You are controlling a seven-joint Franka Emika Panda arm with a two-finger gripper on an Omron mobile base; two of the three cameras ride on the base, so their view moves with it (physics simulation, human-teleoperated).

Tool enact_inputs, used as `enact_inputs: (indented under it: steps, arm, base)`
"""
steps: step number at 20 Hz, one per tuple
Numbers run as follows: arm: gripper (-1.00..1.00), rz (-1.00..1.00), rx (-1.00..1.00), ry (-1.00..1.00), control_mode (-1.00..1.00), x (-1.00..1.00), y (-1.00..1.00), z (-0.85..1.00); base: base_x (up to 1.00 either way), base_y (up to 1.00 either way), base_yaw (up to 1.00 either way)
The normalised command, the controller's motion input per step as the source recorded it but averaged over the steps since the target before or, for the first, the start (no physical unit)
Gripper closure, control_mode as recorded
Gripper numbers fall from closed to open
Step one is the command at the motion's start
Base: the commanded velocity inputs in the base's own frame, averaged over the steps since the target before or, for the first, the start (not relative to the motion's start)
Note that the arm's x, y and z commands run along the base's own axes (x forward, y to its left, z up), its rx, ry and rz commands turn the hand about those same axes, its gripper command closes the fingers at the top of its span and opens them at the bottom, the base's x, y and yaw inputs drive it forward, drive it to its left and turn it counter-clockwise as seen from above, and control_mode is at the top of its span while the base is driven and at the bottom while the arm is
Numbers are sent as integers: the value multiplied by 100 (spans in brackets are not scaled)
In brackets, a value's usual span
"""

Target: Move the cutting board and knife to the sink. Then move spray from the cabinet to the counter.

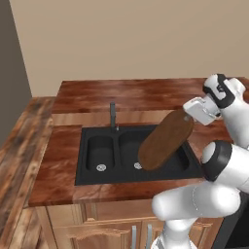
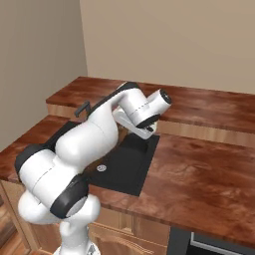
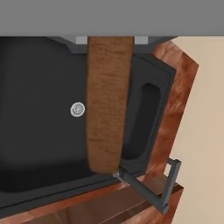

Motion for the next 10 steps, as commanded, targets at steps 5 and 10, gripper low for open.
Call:
enact_inputs:
  steps: [5, 10]
  arm:
    - [100, 0, 0, 0, -100, 29, 1, -40]
    - [100, 0, 0, -2, -100, 41, 3, -28]
  base:
    - [0, 0, 0]
    - [0, 0, 0]
